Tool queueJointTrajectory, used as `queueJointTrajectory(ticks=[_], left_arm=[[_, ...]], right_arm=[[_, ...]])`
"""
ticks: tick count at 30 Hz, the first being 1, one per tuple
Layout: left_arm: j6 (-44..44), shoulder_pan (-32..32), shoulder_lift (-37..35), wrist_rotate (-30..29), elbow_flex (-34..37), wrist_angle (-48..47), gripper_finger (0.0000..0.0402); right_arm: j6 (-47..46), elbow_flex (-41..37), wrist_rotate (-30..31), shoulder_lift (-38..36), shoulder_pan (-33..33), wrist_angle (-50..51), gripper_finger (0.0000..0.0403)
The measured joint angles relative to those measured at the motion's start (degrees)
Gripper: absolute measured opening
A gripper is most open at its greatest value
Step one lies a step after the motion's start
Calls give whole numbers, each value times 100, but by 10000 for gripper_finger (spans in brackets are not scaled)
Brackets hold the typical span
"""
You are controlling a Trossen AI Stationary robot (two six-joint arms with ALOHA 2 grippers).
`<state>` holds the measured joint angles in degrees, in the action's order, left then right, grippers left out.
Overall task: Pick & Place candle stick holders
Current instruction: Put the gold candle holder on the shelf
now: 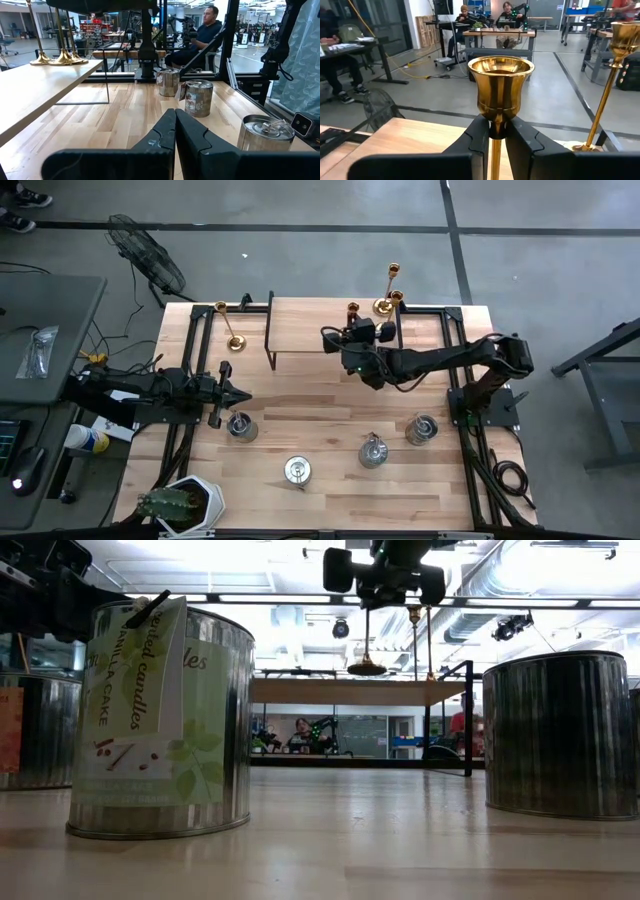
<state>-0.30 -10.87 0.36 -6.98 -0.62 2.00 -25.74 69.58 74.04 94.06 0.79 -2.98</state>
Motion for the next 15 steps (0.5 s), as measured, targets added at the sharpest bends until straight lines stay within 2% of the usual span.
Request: queueJointTrajectory(ticks=[15], left_arm=[[0,-1,0,-1,0,0,0]], right_arm=[[-449,-2,-48,-130,19,515,35]])
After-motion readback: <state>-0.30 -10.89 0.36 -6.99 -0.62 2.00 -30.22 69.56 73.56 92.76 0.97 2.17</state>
